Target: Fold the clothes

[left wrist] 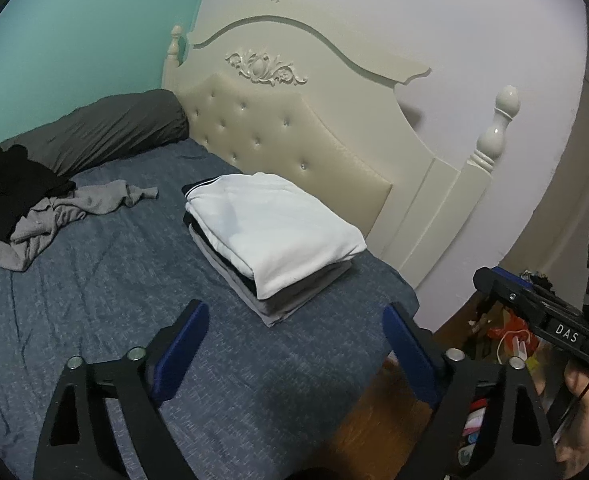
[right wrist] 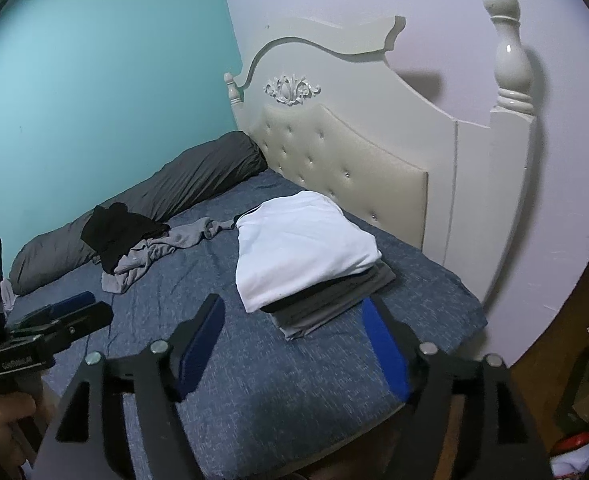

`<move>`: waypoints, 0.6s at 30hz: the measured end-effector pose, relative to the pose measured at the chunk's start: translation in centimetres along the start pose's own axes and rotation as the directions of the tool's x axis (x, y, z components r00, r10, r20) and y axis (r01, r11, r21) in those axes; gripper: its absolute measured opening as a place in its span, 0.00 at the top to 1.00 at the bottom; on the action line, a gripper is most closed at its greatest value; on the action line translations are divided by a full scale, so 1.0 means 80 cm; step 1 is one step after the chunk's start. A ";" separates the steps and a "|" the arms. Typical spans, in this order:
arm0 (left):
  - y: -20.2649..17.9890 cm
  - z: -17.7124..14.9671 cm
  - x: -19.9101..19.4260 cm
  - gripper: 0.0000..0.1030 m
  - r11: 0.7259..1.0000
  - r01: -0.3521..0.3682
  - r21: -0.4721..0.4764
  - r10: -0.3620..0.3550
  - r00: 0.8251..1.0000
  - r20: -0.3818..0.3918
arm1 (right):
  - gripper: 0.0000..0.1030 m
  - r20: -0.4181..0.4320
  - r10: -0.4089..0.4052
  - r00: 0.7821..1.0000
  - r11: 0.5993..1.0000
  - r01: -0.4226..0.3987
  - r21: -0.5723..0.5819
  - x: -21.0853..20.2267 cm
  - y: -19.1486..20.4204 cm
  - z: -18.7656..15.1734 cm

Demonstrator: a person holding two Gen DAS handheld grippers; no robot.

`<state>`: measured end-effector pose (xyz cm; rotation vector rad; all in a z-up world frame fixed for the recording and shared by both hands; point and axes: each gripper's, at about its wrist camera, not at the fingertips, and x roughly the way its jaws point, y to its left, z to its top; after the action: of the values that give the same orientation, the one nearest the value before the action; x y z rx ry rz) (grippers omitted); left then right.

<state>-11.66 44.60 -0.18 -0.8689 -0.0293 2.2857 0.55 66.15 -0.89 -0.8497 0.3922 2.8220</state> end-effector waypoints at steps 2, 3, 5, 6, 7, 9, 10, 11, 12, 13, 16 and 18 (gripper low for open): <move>-0.002 -0.003 -0.005 0.08 1.000 -0.004 0.009 0.004 1.000 0.003 | 0.23 0.005 -0.005 1.000 1.000 0.005 0.003 -0.006 0.002 -0.004; -0.002 -0.004 -0.008 0.07 1.000 -0.006 0.011 0.006 1.000 0.004 | 0.22 0.011 -0.010 1.000 1.000 0.010 0.003 -0.010 0.003 -0.005; -0.001 -0.007 -0.013 0.04 1.000 -0.009 0.012 0.009 1.000 0.008 | 0.20 0.020 -0.012 1.000 1.000 0.012 0.002 -0.015 0.005 -0.008; -0.001 -0.009 -0.015 0.03 1.000 -0.011 0.011 0.011 1.000 0.009 | 0.19 0.020 -0.014 1.000 1.000 0.014 0.001 -0.017 0.006 -0.010; 0.000 -0.010 -0.018 0.01 1.000 -0.013 0.011 0.013 1.000 0.011 | 0.19 0.021 -0.016 1.000 1.000 0.016 0.000 -0.019 0.008 -0.011; 0.001 -0.014 -0.023 0.00 1.000 -0.023 0.013 0.023 1.000 0.014 | 0.17 0.022 -0.018 1.000 1.000 0.018 -0.001 -0.022 0.010 -0.016; 0.001 -0.016 -0.025 0.00 1.000 -0.026 0.013 0.026 1.000 0.015 | 0.17 0.023 -0.019 1.000 1.000 0.019 -0.002 -0.024 0.012 -0.018; 0.001 -0.017 -0.027 0.00 0.999 -0.029 0.013 0.029 0.999 0.016 | 0.16 0.025 -0.019 1.000 1.000 0.019 -0.002 -0.026 0.013 -0.020; 0.002 -0.019 -0.029 0.00 0.999 -0.033 0.014 0.033 0.999 0.017 | 0.15 0.027 -0.017 0.999 1.000 0.017 0.000 -0.028 0.014 -0.023; 0.002 -0.021 -0.031 0.00 0.999 -0.036 0.014 0.036 0.999 0.018 | 0.13 0.027 -0.018 0.999 1.000 0.018 -0.001 -0.029 0.015 -0.025; 0.003 -0.025 -0.035 0.00 0.999 -0.046 0.014 0.046 0.999 0.018 | 0.07 0.037 -0.030 0.999 1.000 0.030 -0.002 -0.035 0.017 -0.030; 0.002 -0.027 -0.038 0.00 0.998 -0.057 0.021 0.057 0.998 0.024 | 0.06 0.044 -0.035 0.998 0.999 0.035 0.001 -0.040 0.018 -0.033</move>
<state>-8.82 42.15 -0.16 -0.8417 0.0104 2.3450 4.20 63.76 -0.97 -0.7848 0.3678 2.8027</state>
